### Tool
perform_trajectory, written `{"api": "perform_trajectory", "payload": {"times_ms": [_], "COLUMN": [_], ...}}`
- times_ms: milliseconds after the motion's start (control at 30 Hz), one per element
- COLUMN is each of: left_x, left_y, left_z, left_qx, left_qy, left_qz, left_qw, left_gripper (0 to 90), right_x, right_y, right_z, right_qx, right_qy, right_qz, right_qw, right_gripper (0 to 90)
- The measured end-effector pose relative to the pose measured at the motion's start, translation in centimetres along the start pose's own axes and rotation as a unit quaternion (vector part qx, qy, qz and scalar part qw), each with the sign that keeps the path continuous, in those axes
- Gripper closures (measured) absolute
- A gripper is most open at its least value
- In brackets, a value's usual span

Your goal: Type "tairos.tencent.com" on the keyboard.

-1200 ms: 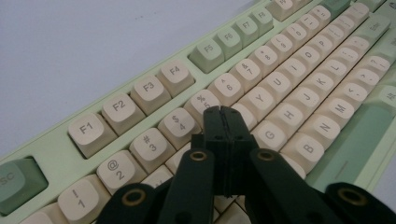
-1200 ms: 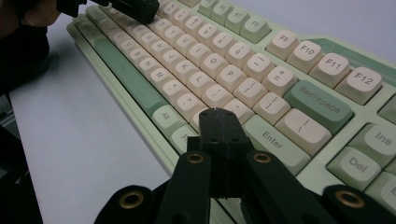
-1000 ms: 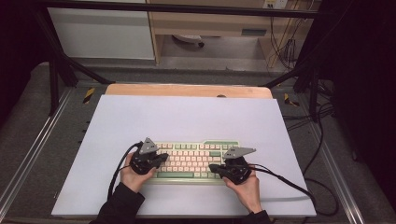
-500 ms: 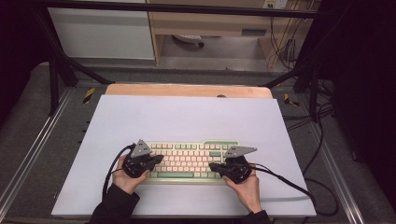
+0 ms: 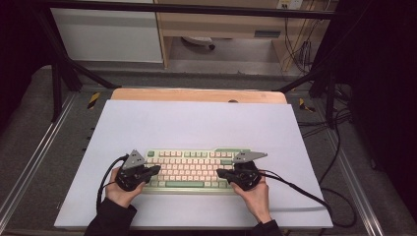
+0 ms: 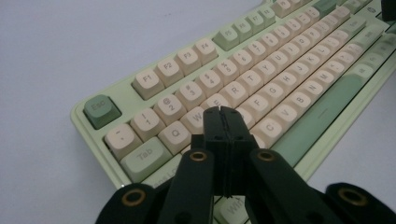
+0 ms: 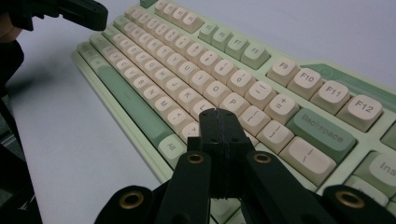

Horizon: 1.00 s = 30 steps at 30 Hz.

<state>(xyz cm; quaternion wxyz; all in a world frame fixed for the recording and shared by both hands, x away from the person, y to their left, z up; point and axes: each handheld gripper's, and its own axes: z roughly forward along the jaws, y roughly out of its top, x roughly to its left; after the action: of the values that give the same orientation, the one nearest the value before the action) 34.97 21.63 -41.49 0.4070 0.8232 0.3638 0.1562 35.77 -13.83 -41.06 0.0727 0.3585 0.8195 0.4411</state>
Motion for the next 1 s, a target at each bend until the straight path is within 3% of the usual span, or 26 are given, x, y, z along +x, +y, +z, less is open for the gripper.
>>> {"api": "perform_trajectory", "payload": {"times_ms": [700,1000], "left_x": [0.6,0.8], "left_y": [-1.0,-1.1], "left_z": [-0.4,-0.4], "left_qx": [0.004,0.004], "left_qy": [0.001,0.002], "left_qz": [-0.007,-0.008], "left_qw": [1.0000,1.0000], "left_gripper": [89.8,89.8], "right_x": [0.8,0.5], "right_y": [2.3,2.3], "right_z": [4.1,5.3], "right_qx": [0.012,0.018], "right_qy": [-0.019,-0.023], "right_qz": [0.002,0.005], "right_qw": [0.9997,0.9996], "right_gripper": [90.0,90.0]}}
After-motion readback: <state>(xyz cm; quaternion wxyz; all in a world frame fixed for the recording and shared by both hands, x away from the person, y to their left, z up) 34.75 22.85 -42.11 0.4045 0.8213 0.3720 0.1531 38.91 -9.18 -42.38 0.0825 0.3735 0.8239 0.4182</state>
